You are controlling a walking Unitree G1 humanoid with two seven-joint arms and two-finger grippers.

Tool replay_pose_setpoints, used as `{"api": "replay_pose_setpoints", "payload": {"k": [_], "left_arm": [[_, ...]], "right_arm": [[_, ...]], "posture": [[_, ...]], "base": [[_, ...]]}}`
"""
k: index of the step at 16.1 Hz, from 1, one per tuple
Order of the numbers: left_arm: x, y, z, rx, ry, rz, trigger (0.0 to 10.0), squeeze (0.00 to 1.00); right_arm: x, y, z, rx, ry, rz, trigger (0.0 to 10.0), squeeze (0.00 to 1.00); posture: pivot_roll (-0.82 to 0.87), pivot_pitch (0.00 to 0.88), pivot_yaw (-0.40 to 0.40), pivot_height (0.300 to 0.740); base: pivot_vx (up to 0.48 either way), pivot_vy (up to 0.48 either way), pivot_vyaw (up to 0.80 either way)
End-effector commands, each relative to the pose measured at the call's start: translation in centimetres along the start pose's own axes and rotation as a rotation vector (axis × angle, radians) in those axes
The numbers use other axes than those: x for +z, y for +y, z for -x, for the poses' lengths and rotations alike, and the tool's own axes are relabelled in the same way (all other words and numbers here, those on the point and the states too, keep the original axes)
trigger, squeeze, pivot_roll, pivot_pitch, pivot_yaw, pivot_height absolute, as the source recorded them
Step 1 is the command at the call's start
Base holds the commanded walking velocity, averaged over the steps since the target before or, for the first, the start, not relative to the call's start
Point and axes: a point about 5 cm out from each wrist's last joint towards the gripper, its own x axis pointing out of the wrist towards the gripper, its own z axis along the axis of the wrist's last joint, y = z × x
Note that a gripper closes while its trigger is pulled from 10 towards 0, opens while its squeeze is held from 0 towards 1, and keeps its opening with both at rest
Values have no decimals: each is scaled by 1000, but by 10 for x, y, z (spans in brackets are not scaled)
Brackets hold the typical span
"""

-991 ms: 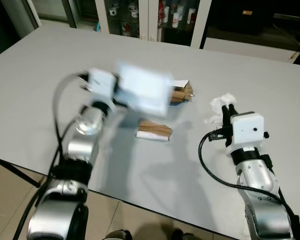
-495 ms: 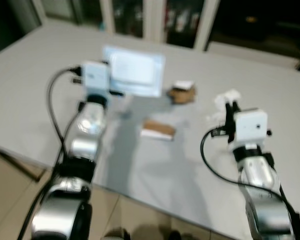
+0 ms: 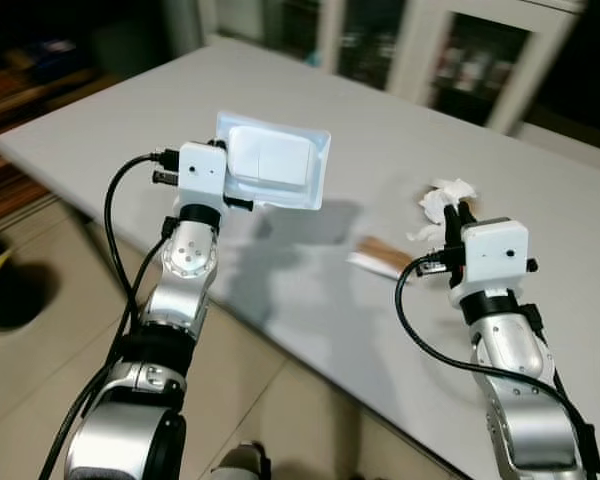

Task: Picking trash to rubbish bin

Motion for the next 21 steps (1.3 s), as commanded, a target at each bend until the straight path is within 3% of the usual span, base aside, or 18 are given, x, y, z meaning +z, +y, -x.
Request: {"api": "replay_pose_setpoints", "payload": {"k": [1,21], "left_arm": [[-4,-4,2,1,23,-6,0,0],[-3,-15,-1,-61,63,47,0,0]], "right_arm": [[0,-2,1,1,-6,-1,10000,0],[1,-1,-1,-14,-16,-10,10000,0]], "posture": [[160,84,-26,740],[161,79,-11,740]], "base": [[0,0,800],[0,0,800]]}}
